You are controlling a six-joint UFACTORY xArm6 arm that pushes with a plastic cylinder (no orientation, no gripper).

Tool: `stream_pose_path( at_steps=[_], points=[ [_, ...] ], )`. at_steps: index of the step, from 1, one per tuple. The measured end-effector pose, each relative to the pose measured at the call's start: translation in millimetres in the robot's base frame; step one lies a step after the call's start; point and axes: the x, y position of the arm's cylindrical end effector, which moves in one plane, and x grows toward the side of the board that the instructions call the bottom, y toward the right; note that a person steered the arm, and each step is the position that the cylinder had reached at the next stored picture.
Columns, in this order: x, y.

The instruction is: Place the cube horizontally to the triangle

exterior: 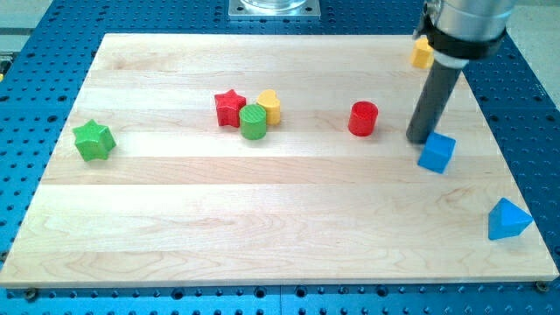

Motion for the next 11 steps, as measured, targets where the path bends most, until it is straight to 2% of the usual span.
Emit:
stream_pose_path(
  at_steps=[1,3,4,5,7,8,11],
  points=[
    [30.1,0.0],
    [11.2,24.5],
    [19.3,28.1],
    [54.5,23.2],
    [58.6,12.5],
    [96.3,-8.4],
    [86.5,30.7]
  ],
)
